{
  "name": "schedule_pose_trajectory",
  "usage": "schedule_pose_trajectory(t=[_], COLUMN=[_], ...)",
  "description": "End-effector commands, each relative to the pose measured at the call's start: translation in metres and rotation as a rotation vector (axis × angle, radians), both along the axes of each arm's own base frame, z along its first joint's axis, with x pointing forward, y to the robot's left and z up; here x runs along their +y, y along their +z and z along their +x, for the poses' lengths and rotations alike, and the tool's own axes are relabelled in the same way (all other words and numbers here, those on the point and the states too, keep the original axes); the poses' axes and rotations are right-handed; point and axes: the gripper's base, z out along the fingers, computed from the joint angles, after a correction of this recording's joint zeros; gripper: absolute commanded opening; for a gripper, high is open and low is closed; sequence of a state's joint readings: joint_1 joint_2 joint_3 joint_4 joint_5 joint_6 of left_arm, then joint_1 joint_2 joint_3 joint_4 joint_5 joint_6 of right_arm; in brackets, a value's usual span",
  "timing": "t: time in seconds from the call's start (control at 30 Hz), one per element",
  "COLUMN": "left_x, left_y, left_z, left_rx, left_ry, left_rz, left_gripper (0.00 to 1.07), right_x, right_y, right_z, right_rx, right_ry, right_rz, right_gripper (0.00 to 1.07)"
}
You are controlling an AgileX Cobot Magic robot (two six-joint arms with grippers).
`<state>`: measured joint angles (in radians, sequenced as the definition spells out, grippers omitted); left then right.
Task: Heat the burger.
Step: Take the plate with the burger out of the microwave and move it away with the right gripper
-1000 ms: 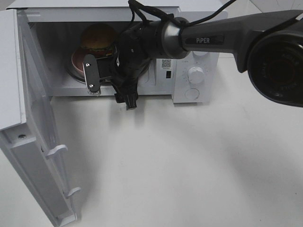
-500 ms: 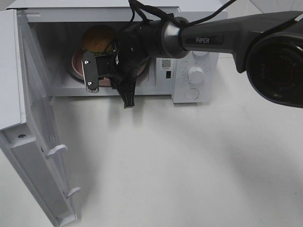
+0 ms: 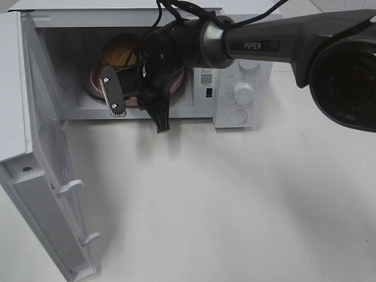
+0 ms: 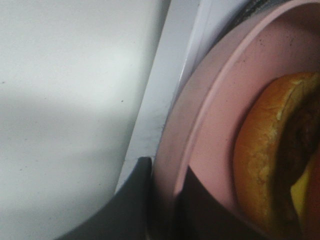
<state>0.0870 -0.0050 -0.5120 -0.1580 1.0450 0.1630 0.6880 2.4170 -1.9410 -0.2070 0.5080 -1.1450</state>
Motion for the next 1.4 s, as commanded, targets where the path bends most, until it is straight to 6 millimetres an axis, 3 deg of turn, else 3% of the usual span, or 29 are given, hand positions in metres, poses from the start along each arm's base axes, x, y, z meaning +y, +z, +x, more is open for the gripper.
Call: schedule_pose_trajectory(t=[0.03,1.07,1.4], left_x=[0.000,0.000,0.000], left_y=[-0.001,-0.001,-0.001], left_z=[-0.001,-0.001,-0.001], left_rx=[-0.007,-0.007,-0.007], left_ry=[0.004,0.004,0.004], left_rz=[-0.003,-0.003,-0.003], left_gripper=[0.98,0.98,0.98], right_x=[-0.001,-0.010,-0.015], right_y=[-0.001,0.029,0.034], right_z=[-0.009,-0.060,-0.086], right_rx=[0.065,-0.036,-0.066], right_ry=[-0.002,0.110,0.164], right_rz=[-0.041,0.030,0.062], right_gripper=[0.00,0.00,0.00])
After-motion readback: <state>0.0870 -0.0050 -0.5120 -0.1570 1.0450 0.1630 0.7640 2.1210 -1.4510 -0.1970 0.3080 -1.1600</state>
